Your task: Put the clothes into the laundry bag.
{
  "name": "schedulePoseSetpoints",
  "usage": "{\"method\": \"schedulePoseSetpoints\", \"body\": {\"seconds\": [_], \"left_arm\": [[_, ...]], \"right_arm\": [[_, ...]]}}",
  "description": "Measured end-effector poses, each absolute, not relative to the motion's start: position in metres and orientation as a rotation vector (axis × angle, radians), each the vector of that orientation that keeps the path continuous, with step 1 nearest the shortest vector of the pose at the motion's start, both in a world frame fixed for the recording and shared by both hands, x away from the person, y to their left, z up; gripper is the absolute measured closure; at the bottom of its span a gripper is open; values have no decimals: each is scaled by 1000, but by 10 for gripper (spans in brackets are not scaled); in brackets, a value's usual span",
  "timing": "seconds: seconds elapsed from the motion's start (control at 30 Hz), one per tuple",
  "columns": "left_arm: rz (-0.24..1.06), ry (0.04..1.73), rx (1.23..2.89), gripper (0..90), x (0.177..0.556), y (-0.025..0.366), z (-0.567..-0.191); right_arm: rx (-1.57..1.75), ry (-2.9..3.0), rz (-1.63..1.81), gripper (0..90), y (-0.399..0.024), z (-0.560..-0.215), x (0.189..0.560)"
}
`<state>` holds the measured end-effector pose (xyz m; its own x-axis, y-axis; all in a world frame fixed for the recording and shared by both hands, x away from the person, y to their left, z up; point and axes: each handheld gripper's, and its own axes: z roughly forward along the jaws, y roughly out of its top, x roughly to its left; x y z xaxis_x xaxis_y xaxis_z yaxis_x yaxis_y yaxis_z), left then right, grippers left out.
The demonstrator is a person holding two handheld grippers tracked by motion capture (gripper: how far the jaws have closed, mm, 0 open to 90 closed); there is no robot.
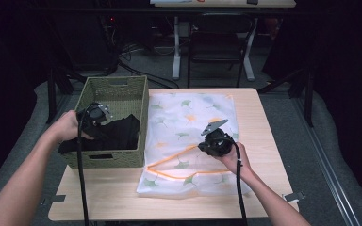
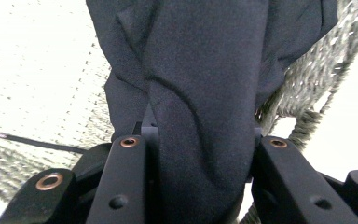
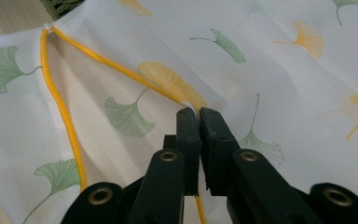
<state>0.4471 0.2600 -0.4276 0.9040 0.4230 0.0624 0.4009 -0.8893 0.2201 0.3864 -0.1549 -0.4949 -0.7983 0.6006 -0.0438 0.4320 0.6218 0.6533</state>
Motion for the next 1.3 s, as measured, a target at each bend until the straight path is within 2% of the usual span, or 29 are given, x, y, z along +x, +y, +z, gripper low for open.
{"method": "schedulePoseSetpoints", "body": {"seconds": [0.83, 1.3], "left_arm": [[266, 719, 2848, 672, 431, 250, -376], [264, 733, 2849, 673, 414, 237, -353]], "right_arm": [[840, 2585, 942, 863, -155, -494, 386], [845, 2583, 939, 864, -155, -494, 386]]}}
